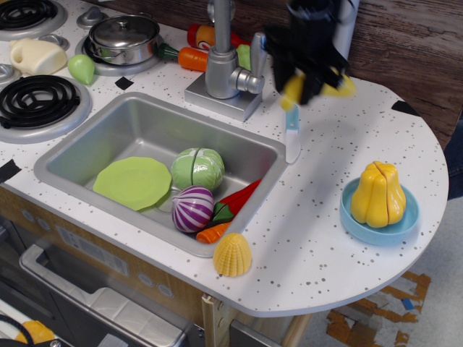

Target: Put banana on plate

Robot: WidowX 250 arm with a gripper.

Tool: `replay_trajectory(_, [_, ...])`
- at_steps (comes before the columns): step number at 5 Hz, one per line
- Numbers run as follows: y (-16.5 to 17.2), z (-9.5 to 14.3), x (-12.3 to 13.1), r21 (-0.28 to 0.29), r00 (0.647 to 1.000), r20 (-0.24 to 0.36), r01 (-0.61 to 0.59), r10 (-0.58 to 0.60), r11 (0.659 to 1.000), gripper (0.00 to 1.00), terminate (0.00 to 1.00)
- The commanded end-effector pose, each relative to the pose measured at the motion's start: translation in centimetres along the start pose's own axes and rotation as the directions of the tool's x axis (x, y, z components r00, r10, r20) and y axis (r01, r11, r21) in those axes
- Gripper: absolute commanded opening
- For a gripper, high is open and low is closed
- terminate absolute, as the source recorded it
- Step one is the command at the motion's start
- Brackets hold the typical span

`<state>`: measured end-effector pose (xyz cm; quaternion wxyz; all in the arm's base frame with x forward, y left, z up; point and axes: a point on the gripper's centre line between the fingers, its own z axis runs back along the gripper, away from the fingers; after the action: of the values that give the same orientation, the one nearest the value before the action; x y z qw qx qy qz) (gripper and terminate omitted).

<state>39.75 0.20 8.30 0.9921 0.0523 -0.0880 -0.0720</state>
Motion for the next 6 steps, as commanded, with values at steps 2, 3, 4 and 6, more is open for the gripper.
replay_trajectory(2, [9.5, 1.5, -8.3, 0.062, 0.992, 0.009, -0.128, 0.127, 0.99, 0.0, 0.0])
replay_trajectory(3, [10.4, -1.0, -10.7, 0.088, 0.98, -0.022, -0.195, 0.198, 0.977, 0.0, 0.0])
replay_trajectory(4, [11.6, -3.9, -12.9, 0.066, 0.968, -0.023, -0.246, 0.248, 0.967, 0.0, 0.0])
replay_trajectory(6, [13.5, -9.5, -15.4, -0.002, 0.968, 0.038, -0.246, 0.246, 0.969, 0.0, 0.0])
